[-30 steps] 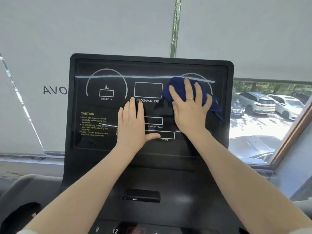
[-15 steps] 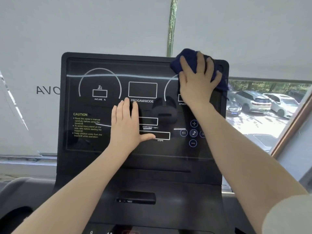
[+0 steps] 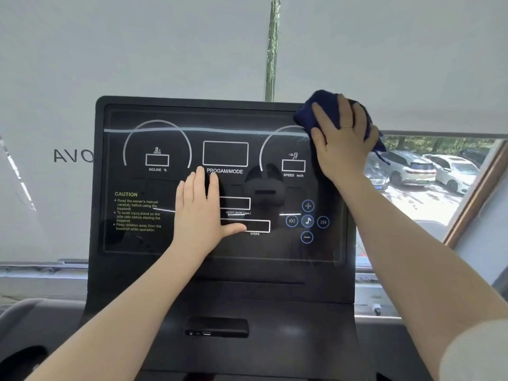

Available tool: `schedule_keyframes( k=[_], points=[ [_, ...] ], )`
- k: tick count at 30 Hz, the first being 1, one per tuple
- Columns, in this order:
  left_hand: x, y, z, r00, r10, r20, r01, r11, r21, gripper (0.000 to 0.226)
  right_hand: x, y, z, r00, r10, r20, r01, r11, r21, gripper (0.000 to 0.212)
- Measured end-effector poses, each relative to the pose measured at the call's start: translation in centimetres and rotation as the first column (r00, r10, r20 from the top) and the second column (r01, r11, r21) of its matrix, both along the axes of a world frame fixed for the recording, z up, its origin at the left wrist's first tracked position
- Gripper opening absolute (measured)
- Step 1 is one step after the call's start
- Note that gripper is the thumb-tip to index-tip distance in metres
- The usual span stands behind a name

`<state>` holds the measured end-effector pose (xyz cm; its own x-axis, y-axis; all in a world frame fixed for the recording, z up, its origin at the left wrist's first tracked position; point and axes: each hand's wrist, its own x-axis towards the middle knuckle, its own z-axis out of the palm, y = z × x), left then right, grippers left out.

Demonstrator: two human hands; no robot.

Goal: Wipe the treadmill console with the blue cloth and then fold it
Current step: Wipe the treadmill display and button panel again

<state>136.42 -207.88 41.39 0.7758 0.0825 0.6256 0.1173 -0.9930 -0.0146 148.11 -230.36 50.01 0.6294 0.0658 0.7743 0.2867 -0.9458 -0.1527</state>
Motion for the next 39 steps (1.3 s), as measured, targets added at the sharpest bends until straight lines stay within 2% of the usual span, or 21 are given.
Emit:
schedule_keyframes(
  k=[2,3,6,8,10,12,16,20,24,27,32,35,39],
  points=[
    [0.1,-0.2,0.1,1.0,0.008,-0.012,-0.008,1.0,-0.004,0.121,-0.1,0.7,0.0,0.999,-0.036,-0.013,0.037,0.994,0.102,0.043],
    [0.1,-0.2,0.1,1.0,0.014,-0.011,-0.014,1.0,-0.006,0.121,-0.4,1.5,-0.5,0.999,-0.039,-0.015,0.04,0.994,0.103,0.044],
    [0.1,-0.2,0.1,1.0,0.006,0.011,-0.006,1.0,-0.002,0.12,-1.8,4.2,-3.2,0.996,0.066,0.056,-0.061,0.994,-0.093,0.045],
    [0.1,-0.2,0.0,1.0,-0.006,0.013,0.006,1.0,0.005,0.12,-2.3,4.7,-4.6,0.984,0.156,0.088,-0.13,0.961,-0.244,0.044],
    [0.2,-0.1,-0.1,1.0,-0.008,0.016,0.008,1.0,0.009,0.12,-1.9,3.9,-4.1,0.973,0.216,0.076,-0.186,0.941,-0.283,0.042],
    [0.3,0.0,-0.2,1.0,-0.009,0.016,0.008,1.0,0.013,0.119,-1.0,2.4,-2.7,0.978,0.19,0.089,-0.165,0.957,-0.238,0.041],
    [0.3,0.2,-0.6,1.0,-0.005,0.03,0.004,1.0,0.008,0.116,0.0,0.2,-0.7,0.998,0.051,0.04,-0.051,0.999,0.003,0.041],
    [0.5,0.3,-0.7,0.999,-0.005,0.038,0.006,1.0,-0.008,0.118,-1.4,2.1,-3.1,0.997,0.029,0.065,-0.033,0.997,0.075,0.042],
    [0.5,0.2,-0.8,0.999,-0.014,0.04,0.016,0.999,-0.05,0.119,-4.0,1.9,-8.8,0.976,0.149,0.159,-0.11,0.966,-0.235,0.042],
    [0.5,0.2,-0.9,0.999,-0.023,0.037,0.026,0.998,-0.066,0.119,-3.8,-0.2,-8.9,0.961,0.221,0.164,-0.148,0.917,-0.371,0.04],
    [0.2,0.3,-1.0,0.999,-0.014,0.033,0.015,0.999,-0.044,0.116,-2.4,-2.0,-7.0,0.982,0.118,0.147,-0.085,0.973,-0.215,0.039],
    [0.5,0.3,-1.3,0.999,-0.008,0.043,0.01,0.999,-0.044,0.115,-3.1,-1.5,-7.9,0.981,0.098,0.165,-0.074,0.986,-0.147,0.041],
    [0.7,0.4,-1.4,0.998,-0.026,0.054,0.029,0.998,-0.063,0.115,-6.7,-0.7,-12.8,0.968,0.212,0.135,-0.165,0.942,-0.291,0.042]
  ],
)
